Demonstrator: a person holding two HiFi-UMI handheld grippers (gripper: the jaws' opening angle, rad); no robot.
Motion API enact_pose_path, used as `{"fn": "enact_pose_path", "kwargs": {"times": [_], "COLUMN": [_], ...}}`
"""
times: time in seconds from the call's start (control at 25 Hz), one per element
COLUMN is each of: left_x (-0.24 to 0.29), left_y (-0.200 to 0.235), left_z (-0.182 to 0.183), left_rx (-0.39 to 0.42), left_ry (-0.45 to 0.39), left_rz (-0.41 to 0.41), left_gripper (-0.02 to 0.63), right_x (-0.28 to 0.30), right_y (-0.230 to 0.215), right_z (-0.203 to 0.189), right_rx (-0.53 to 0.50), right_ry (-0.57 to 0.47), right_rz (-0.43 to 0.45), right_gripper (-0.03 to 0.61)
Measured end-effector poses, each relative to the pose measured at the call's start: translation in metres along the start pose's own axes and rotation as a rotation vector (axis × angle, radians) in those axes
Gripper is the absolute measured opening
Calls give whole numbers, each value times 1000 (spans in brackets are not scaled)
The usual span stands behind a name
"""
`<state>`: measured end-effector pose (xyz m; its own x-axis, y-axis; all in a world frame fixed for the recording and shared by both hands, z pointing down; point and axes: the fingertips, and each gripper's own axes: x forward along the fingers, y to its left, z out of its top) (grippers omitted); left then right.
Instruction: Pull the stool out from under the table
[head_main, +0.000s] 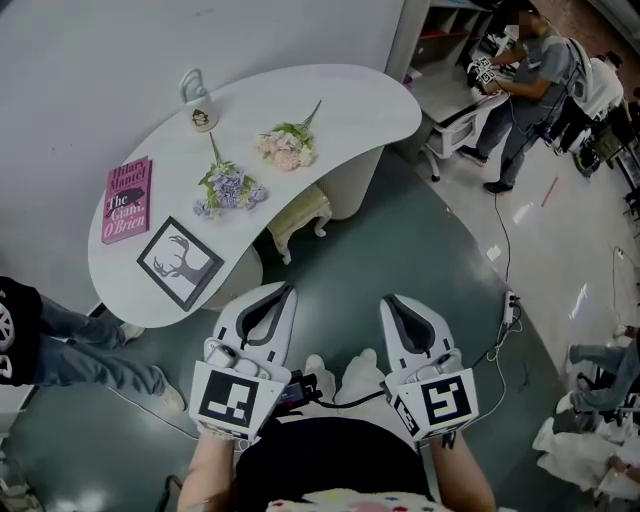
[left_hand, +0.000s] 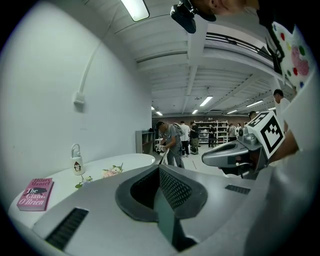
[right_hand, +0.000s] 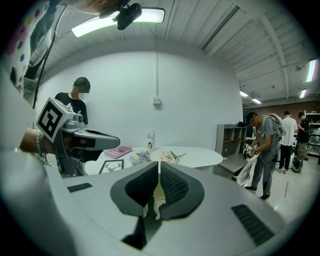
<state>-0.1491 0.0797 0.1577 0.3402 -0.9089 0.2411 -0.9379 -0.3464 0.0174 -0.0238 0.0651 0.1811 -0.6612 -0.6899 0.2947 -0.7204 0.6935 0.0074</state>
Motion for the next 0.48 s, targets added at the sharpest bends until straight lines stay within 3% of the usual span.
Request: {"fn": "enact_pose_path", "kwargs": {"times": [0.32,0.48], "left_x": [13,21], "left_y": [9,14], "left_z": [-1,-7], "left_rx": [-99,-96], "left_ry": [-11,8], "left_rz": [30,62], "left_gripper": [15,15], "right_x": [8,20], "right_y": [-13,-24], "right_z": [-9,-14], "right_rx": [16,13], "right_ry": [15,20], "right_rz": [34,63], "right_gripper": [40,40]}}
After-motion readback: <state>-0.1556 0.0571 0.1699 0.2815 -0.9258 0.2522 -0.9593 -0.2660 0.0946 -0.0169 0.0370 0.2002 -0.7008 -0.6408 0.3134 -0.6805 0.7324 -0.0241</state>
